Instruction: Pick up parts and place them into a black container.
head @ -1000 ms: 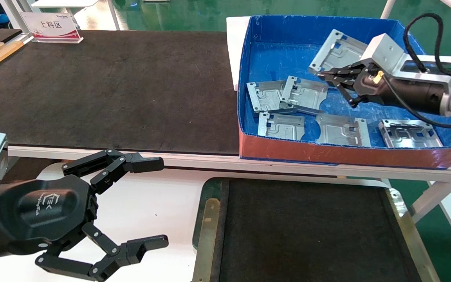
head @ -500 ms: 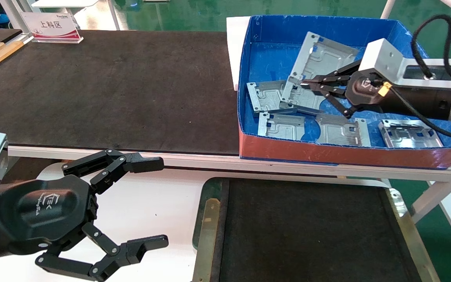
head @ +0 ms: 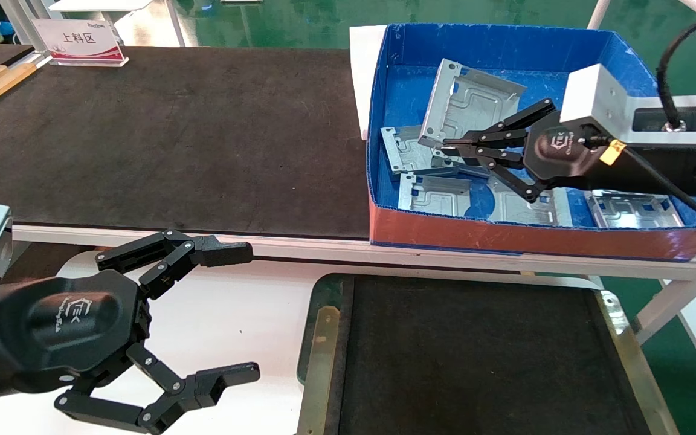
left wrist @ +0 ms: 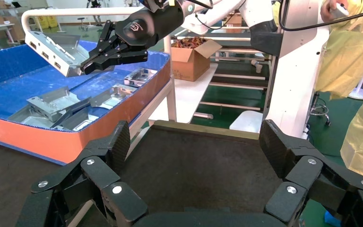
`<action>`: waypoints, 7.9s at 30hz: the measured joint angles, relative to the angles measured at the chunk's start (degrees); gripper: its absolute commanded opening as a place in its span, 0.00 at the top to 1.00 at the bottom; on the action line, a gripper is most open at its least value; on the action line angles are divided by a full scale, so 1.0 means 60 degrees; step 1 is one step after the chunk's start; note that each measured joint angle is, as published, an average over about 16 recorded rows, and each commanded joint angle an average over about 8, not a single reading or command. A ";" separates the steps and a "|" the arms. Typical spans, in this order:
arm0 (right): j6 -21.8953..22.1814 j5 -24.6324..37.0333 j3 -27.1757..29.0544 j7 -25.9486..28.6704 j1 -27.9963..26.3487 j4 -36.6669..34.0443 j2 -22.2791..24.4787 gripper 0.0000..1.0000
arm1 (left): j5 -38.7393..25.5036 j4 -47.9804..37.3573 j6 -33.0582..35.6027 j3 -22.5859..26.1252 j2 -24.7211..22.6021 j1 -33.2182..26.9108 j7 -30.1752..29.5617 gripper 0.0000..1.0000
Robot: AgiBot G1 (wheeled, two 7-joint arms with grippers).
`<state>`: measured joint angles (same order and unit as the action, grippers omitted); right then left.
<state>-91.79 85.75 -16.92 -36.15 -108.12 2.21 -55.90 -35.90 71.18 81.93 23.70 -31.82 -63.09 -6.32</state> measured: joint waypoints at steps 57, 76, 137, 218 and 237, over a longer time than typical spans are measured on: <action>0.0146 -0.6966 -0.5646 0.2472 0.4590 0.6981 0.3009 1.00 | 0.0000 0.0000 0.0000 0.0001 0.0000 0.0000 0.0000 0.00; 0.0716 -0.6229 -0.6769 0.0993 0.4941 0.5372 0.1665 1.00 | 0.0001 0.0000 0.0000 0.0001 0.0000 0.0000 0.0000 0.00; 0.3777 -0.5503 -0.7046 -0.0875 0.4289 -0.0314 -0.2689 1.00 | 0.0001 0.0000 -0.0001 0.0001 0.0001 0.0000 0.0001 0.00; 0.0102 -0.8912 -0.6366 0.2218 0.3987 0.4751 0.0919 0.00 | 0.0003 -0.0003 -0.0003 0.0001 0.0002 0.0001 0.0001 0.00; 0.0371 -0.8429 -0.4460 0.3842 0.5087 0.6832 0.1659 0.00 | 0.0003 -0.0003 -0.0003 0.0001 0.0002 0.0001 0.0001 0.00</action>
<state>-89.57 35.18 -43.68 -13.10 -77.59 43.20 -45.95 -35.88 71.16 81.91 23.71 -31.81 -63.08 -6.31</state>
